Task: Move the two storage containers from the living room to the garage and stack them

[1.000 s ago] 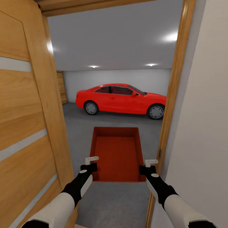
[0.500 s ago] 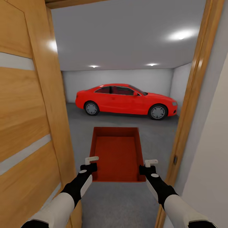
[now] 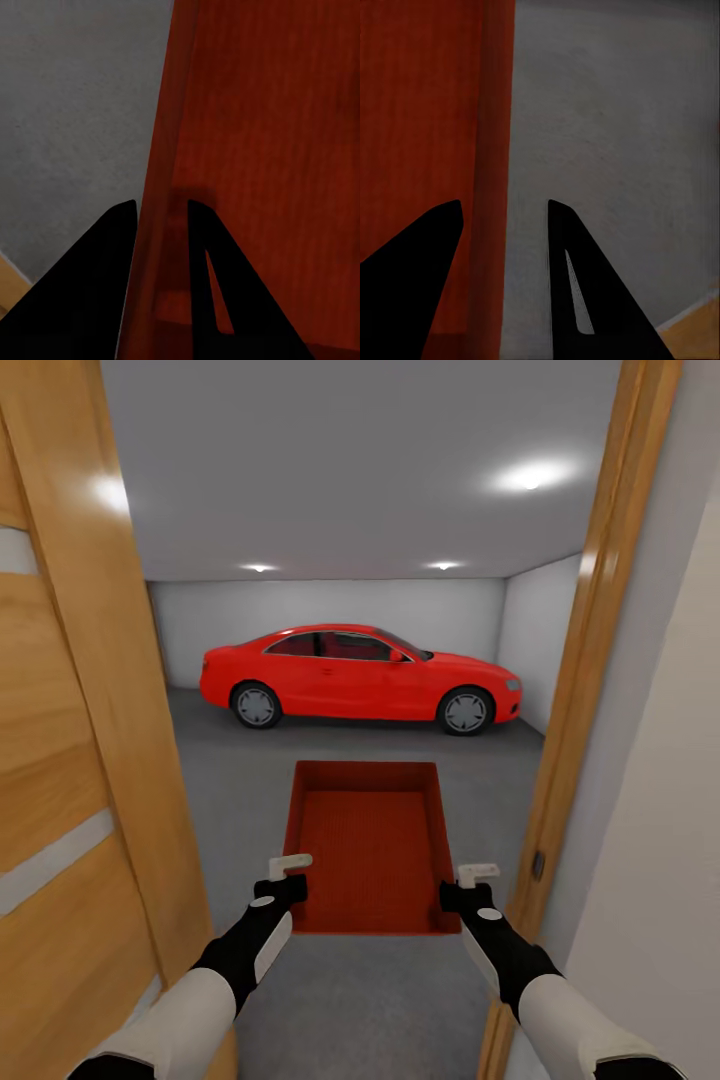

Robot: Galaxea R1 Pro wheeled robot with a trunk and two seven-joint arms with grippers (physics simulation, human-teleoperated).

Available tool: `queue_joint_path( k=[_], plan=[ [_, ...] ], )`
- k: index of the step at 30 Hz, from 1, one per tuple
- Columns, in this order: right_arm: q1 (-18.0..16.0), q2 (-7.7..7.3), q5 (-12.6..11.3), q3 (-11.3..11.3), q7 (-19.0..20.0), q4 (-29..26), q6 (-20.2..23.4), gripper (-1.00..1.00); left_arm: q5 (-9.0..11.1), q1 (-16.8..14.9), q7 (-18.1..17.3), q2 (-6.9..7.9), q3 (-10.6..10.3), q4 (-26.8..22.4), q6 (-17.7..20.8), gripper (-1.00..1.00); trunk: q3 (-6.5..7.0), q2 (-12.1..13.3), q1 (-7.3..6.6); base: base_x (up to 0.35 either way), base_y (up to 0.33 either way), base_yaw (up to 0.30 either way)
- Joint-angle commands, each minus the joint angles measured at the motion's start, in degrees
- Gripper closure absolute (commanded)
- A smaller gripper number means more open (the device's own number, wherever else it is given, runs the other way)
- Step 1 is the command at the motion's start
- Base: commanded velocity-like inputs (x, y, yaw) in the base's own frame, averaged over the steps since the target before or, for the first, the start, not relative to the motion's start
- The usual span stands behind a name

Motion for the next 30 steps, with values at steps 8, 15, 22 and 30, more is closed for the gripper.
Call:
queue_joint_path(
  k=[8,15,22,30],
  plan=[
    [0.0,-0.18,0.1,-3.5,-1.5,0.1,0.1,1.0,-0.9,0.0,2.7,1.33,2.7,-0.3,0.1,1.0,-0.01,0.0,0.02,0.001,0.001,-0.215],
    [0.0,-0.18,0.1,-3.5,-1.4,0.1,0.0,1.0,-0.9,0.0,2.7,1.33,2.7,-0.3,0.1,1.0,-0.01,0.0,0.02,0.0,0.0,-0.095],
    [0.0,-0.18,0.1,-3.5,-1.4,0.1,-0.1,1.0,-1.0,0.0,2.7,1.33,2.7,-0.3,0.1,1.0,-0.01,0.0,0.02,0.0,0.0,-0.004],
    [0.0,-0.24,0.1,-3.5,-1.4,0.1,0.0,1.0,-0.9,0.0,2.7,1.33,2.7,-0.4,0.1,1.0,-0.01,0.0,0.02,0.0,0.0,0.0]
  ],
)
